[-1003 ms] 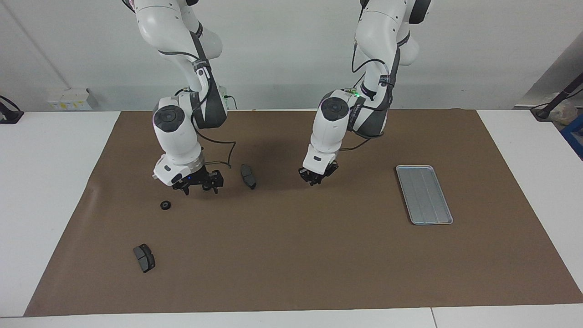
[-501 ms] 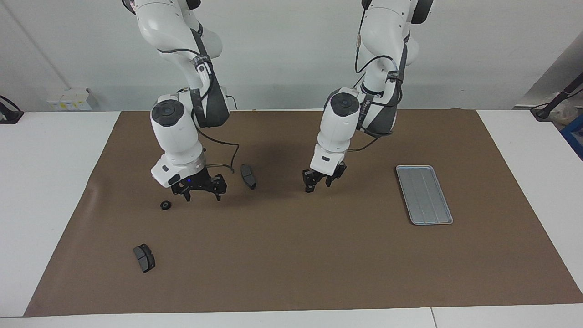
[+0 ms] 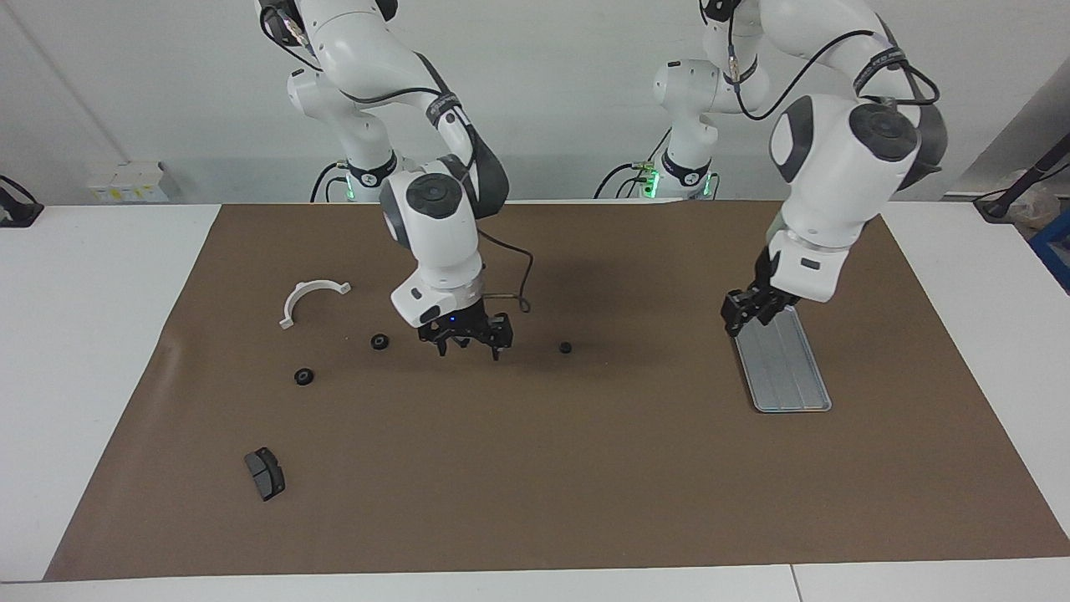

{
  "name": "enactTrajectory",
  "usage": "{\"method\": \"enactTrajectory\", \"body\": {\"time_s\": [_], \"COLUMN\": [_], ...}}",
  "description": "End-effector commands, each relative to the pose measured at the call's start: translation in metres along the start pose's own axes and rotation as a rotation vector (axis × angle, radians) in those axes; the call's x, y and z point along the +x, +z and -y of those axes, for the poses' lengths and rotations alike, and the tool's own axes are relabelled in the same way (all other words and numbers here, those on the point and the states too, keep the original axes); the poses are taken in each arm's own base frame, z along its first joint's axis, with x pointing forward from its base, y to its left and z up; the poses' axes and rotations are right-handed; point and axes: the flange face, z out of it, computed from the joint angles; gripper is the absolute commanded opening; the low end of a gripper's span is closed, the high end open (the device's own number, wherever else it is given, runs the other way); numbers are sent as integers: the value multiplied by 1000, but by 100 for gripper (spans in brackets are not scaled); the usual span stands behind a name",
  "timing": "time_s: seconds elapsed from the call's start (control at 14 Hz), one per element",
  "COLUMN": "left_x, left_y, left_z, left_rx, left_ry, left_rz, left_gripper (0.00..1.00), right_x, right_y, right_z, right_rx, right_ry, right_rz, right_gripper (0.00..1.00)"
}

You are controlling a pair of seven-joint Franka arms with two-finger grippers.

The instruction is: Place bearing gear from tray to pile

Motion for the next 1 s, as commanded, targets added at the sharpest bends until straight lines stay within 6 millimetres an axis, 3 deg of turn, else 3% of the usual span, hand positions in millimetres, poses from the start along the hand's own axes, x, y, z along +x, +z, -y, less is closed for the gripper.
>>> {"method": "enactTrajectory", "body": {"time_s": [0.0, 0.07, 0.21, 0.36, 0.43, 0.5, 0.57, 0.79, 0.93], "left_x": [-17, -23, -39, -50, -59, -63, -65, -67, -69], "left_y": [-31, -36, -66, -74, -87, -82, -80, -82, -83], "left_z": [31, 42, 46, 38, 38, 42, 45, 43, 42], "left_rx": [19, 24, 50, 62, 52, 51, 52, 62, 59], "left_ry": [115, 108, 111, 131, 151, 196, 249, 320, 317], "left_rz": [42, 76, 117, 137, 115, 131, 135, 126, 131], "left_gripper": [63, 63, 63, 64, 68, 76, 100, 100, 100], "right_x": [-19, -25, -46, -51, -51, -55, -56, -66, -66], "right_y": [30, 39, 61, 63, 63, 69, 72, 82, 83], "right_z": [59, 67, 92, 99, 99, 98, 96, 91, 90], "right_rx": [4, -15, -32, -13, -4, -9, -15, -34, -38], "right_ry": [64, 62, 47, 38, 38, 31, 29, -12, -14], "right_rz": [2, -6, -13, -26, -30, -27, -22, -6, -4], "right_gripper": [100, 100, 96, 91, 89, 88, 85, 59, 55]}}
